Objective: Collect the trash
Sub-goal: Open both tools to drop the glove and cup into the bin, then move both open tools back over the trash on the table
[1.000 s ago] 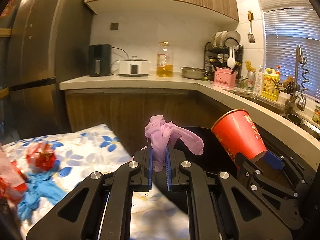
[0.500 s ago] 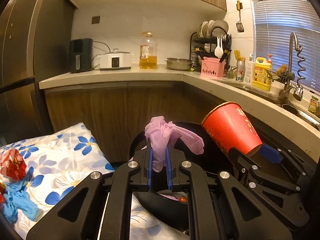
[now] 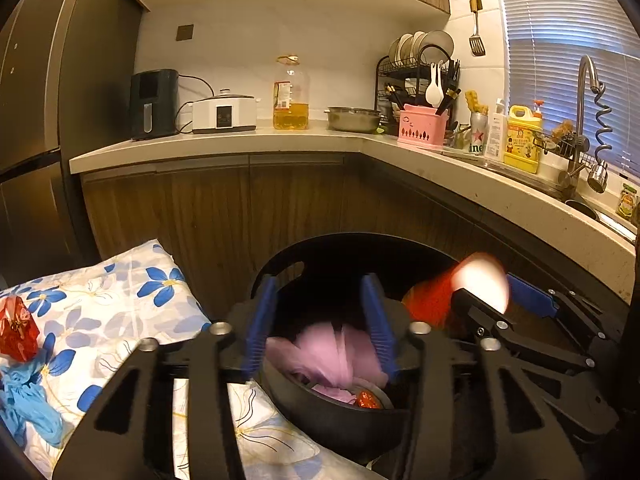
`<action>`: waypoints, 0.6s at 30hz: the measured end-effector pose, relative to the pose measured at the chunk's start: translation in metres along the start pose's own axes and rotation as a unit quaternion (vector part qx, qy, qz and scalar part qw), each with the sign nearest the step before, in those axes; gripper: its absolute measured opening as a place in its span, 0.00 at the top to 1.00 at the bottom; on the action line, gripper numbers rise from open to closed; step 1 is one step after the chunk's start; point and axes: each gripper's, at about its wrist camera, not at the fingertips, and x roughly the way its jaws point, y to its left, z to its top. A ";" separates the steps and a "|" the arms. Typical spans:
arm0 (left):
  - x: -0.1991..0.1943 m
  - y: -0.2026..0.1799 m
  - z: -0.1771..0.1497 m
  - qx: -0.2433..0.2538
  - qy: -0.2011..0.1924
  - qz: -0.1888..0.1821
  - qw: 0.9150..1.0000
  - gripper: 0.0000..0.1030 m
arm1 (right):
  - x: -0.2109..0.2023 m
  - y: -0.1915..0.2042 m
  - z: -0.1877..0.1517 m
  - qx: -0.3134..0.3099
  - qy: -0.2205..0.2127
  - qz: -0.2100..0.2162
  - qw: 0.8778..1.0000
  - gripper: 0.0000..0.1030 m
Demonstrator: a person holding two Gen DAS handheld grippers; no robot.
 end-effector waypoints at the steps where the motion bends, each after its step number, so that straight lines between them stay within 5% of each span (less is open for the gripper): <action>1: 0.000 0.001 0.000 -0.001 -0.001 0.002 1.000 0.48 | 0.000 -0.001 0.000 0.001 0.000 -0.002 1.000 0.43; 9: -0.011 0.006 -0.003 -0.014 -0.007 0.015 1.000 0.23 | -0.008 -0.009 -0.003 0.011 -0.006 -0.009 1.000 0.30; 18: -0.034 0.022 -0.008 -0.027 -0.001 0.058 0.998 0.15 | -0.026 -0.006 -0.004 0.013 -0.005 -0.013 1.000 0.24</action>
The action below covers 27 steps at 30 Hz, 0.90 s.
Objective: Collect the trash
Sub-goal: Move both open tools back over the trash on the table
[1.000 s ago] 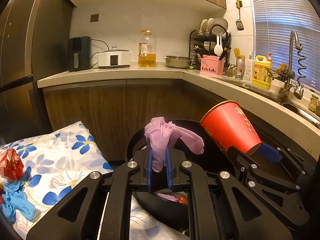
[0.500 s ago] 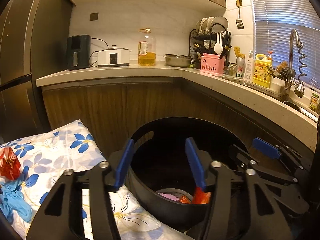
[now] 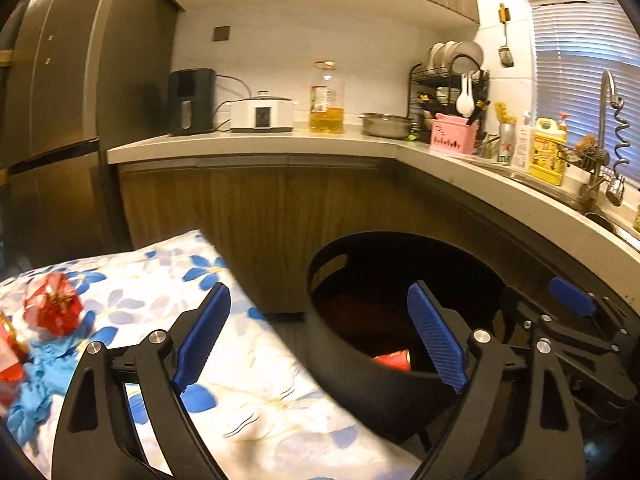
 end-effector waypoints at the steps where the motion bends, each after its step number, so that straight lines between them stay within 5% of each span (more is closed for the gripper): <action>1: -0.003 0.002 -0.001 -0.001 0.001 0.005 1.000 0.14 | -0.002 0.002 -0.001 0.000 0.000 0.002 1.000 0.23; 6: -0.018 0.007 -0.007 0.004 -0.003 0.032 0.999 0.06 | -0.016 0.012 -0.002 -0.008 0.002 0.009 1.000 0.17; 27: -0.091 0.063 -0.033 -0.042 -0.007 0.124 0.991 0.06 | -0.070 0.066 -0.014 -0.030 0.006 0.064 0.998 0.08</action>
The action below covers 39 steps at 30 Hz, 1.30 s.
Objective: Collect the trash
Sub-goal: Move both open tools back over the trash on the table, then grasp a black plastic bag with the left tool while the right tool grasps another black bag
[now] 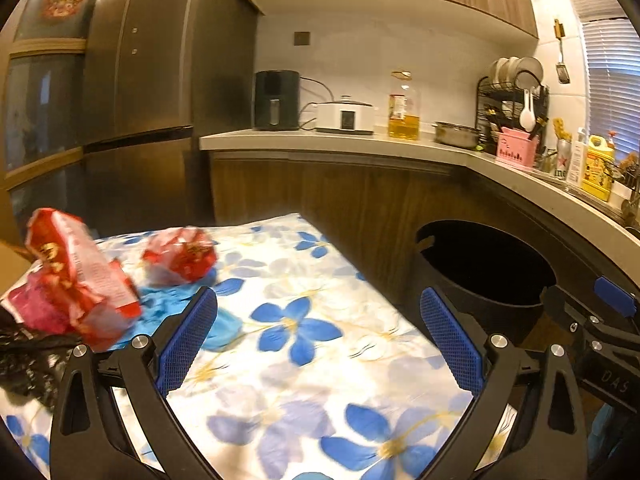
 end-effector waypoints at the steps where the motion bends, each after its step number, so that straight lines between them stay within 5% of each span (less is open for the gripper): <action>1: -0.002 0.003 -0.001 -0.001 -0.001 0.006 1.000 0.06 | -0.002 0.003 -0.001 -0.001 0.000 0.002 1.000 0.08; 25: -0.057 0.087 -0.025 -0.039 -0.012 0.099 0.994 0.06 | -0.027 0.096 -0.022 -0.031 0.002 0.073 0.997 0.08; 39: -0.083 0.163 -0.045 -0.080 -0.019 0.179 0.980 0.06 | -0.018 0.152 -0.040 -0.053 0.015 0.120 0.991 0.08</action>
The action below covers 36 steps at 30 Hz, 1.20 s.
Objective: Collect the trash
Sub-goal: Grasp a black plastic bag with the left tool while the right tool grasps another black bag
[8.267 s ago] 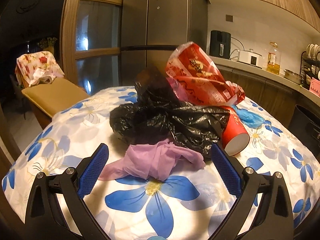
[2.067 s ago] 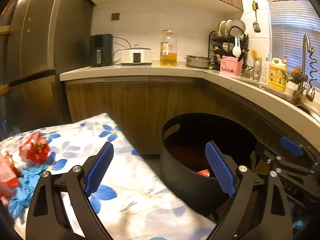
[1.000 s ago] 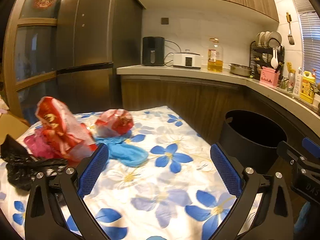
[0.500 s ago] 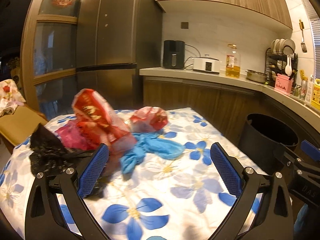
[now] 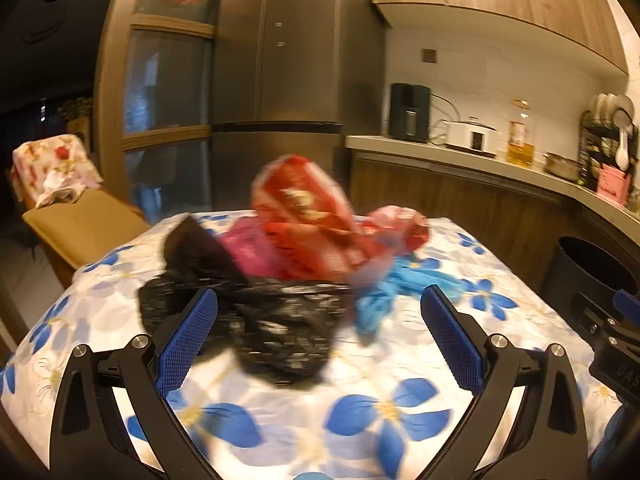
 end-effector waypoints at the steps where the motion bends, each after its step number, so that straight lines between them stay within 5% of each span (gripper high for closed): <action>1: 0.000 0.006 -0.001 -0.002 -0.001 0.005 1.000 0.06 | 0.002 0.005 -0.001 -0.002 0.001 0.004 1.000 0.08; 9: 0.010 0.052 0.000 -0.006 -0.008 0.050 0.999 0.06 | 0.020 0.036 -0.009 -0.017 0.014 0.038 0.999 0.08; 24: 0.038 0.087 -0.001 -0.036 0.051 0.015 0.998 0.14 | 0.045 0.066 -0.011 -0.032 0.031 0.061 0.997 0.08; 27: 0.045 0.088 -0.004 -0.036 0.070 0.015 0.997 0.39 | 0.046 0.068 -0.010 -0.032 0.032 0.063 0.997 0.08; 32: 0.052 0.090 -0.008 -0.037 0.096 0.013 0.995 0.65 | 0.046 0.075 -0.009 -0.036 0.030 0.067 0.997 0.08; 34: 0.055 0.091 -0.010 -0.039 0.108 0.008 0.993 0.87 | 0.047 0.077 -0.010 -0.037 0.033 0.071 0.996 0.08; 36: 0.055 0.092 -0.012 -0.037 0.112 0.006 0.993 0.93 | 0.047 0.082 -0.010 -0.041 0.036 0.078 0.995 0.08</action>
